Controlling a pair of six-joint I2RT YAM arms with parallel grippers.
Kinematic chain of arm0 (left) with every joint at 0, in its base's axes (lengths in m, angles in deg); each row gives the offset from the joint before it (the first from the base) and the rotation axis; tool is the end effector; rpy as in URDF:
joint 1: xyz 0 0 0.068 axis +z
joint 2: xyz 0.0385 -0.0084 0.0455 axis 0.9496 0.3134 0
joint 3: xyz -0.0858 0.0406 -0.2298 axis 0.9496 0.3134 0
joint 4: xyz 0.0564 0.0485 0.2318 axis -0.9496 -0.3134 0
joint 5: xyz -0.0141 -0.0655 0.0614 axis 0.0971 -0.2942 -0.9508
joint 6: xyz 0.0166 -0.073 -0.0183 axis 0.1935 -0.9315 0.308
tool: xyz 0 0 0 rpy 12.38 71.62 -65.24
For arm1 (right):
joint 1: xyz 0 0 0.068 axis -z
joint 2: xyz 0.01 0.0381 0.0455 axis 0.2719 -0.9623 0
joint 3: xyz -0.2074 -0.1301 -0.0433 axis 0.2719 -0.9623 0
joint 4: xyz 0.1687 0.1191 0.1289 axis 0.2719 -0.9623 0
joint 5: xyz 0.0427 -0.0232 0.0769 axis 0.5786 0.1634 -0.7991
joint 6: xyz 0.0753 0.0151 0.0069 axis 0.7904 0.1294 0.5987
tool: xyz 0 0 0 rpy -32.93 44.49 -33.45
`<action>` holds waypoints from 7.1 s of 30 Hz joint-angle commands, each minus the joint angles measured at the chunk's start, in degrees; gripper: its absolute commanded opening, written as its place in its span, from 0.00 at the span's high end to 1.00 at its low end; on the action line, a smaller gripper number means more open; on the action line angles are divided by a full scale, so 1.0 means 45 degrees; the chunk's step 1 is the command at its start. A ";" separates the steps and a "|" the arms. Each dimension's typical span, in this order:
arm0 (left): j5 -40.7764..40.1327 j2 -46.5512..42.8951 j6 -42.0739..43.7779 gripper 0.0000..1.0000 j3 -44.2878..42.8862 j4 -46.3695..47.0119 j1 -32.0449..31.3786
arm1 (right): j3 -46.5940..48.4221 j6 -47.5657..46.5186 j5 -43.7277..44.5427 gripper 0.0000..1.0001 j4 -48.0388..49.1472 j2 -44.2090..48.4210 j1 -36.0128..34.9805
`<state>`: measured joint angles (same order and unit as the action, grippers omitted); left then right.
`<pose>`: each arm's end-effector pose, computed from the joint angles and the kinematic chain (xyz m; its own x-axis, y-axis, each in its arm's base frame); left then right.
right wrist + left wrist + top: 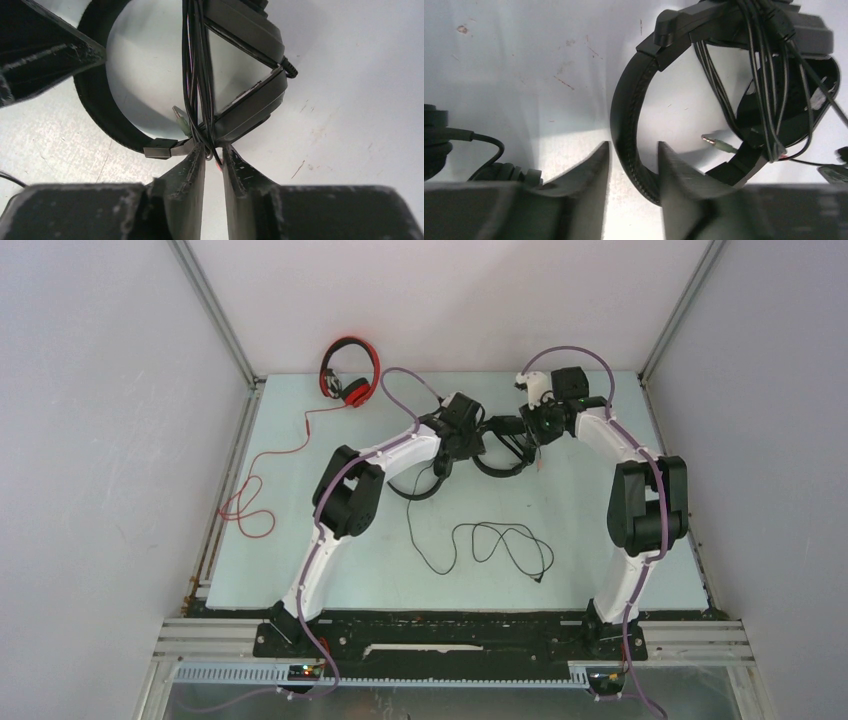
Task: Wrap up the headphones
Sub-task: Wrap the headphones cable around the headphones.
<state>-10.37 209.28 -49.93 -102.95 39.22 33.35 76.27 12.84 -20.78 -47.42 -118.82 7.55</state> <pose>0.4037 -0.3137 0.1387 -0.8289 -0.2871 -0.4801 -0.0488 0.8921 -0.4492 0.4018 0.0758 0.1939 -0.6409 -0.4257 -0.6388 -0.5504 0.8349 -0.0042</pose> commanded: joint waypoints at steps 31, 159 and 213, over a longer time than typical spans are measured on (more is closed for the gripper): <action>0.2018 -0.0563 -0.1318 1.00 -0.1029 0.0824 0.0482 | -0.5417 0.1856 -0.3668 1.00 0.9188 0.2208 0.1516; -0.3093 -0.3673 0.3035 1.00 -0.3081 -0.3395 0.0369 | -0.5943 1.3924 -0.4561 0.53 0.6781 0.8153 0.1445; -0.2964 -0.4270 0.3992 1.00 -0.2750 -0.3707 0.0131 | -0.0159 0.7016 0.4093 1.00 0.0901 0.3665 -0.3959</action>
<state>-24.93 194.41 -30.92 -112.92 18.44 34.37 76.51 45.06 -3.40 -46.37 -102.58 -10.01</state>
